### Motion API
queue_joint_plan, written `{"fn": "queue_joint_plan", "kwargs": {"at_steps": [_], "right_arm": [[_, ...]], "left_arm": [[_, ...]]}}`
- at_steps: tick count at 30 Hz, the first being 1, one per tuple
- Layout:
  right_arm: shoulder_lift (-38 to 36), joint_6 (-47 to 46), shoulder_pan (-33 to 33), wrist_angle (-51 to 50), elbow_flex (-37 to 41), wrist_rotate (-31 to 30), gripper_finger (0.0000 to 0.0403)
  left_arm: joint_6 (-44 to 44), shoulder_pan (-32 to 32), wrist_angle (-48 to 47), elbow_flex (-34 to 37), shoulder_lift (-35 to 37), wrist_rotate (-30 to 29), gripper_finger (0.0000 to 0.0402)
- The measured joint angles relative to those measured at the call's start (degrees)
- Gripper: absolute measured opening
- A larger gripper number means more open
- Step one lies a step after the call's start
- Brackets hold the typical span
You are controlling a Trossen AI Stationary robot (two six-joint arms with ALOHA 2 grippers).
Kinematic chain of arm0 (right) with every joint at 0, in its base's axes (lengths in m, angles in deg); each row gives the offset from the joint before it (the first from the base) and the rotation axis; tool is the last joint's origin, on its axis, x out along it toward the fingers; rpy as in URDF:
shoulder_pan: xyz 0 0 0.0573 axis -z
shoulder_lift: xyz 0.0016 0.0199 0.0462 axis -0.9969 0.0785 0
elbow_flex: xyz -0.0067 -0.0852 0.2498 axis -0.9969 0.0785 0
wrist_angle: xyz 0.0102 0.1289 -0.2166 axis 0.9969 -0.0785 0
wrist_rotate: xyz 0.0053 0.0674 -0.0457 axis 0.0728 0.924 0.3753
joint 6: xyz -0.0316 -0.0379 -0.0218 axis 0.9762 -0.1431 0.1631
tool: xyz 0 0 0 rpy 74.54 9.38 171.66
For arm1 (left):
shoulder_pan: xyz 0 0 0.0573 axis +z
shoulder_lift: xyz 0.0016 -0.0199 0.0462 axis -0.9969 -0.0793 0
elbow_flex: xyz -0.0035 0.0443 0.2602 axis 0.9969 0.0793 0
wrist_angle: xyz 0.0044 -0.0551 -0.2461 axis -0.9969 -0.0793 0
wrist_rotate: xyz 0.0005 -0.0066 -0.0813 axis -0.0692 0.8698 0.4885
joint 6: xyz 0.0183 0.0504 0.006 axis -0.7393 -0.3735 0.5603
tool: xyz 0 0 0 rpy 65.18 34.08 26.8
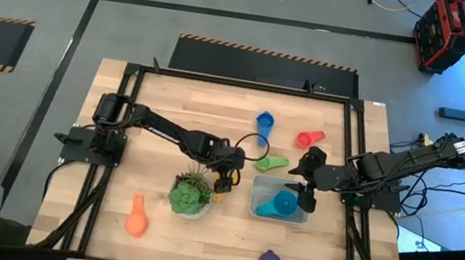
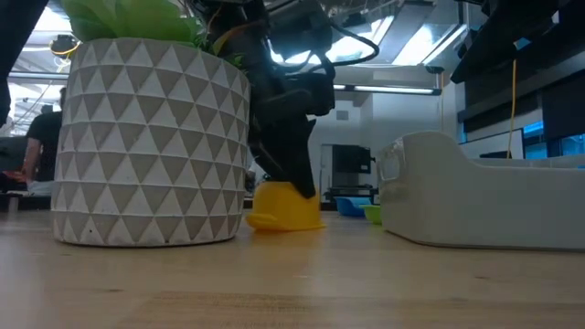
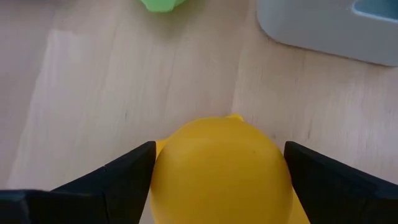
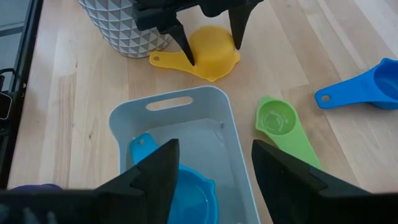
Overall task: Nest measuring cups in basket
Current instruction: Stack the yellow measuring cup on top of the blue measuring cup in the grey bin
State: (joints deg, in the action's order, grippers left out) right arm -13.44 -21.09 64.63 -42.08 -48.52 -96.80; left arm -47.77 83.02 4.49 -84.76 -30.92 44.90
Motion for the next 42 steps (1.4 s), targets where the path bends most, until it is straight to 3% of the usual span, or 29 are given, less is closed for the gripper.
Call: {"fn": "queue_joint_plan", "kwargs": {"at_steps": [12, 33, 42], "right_arm": [[0.02, 0.02, 0.02, 0.00, 0.00, 0.00, 0.0207], [0.02, 0.02, 0.02, 0.00, 0.00, 0.00, 0.0207], [0.01, 0.04, 0.01, 0.00, 0.00, 0.00, 0.0207]], "left_arm": [[-1.21, 0.07, -2.64, -5.79, -0.02, 0.19, 0.0329], [-1.36, 0.07, -4.01, -5.97, 0.07, -0.11, 0.0318], [-1.36, 0.07, -4.12, -6.01, 0.09, -0.35, 0.0279]]}}
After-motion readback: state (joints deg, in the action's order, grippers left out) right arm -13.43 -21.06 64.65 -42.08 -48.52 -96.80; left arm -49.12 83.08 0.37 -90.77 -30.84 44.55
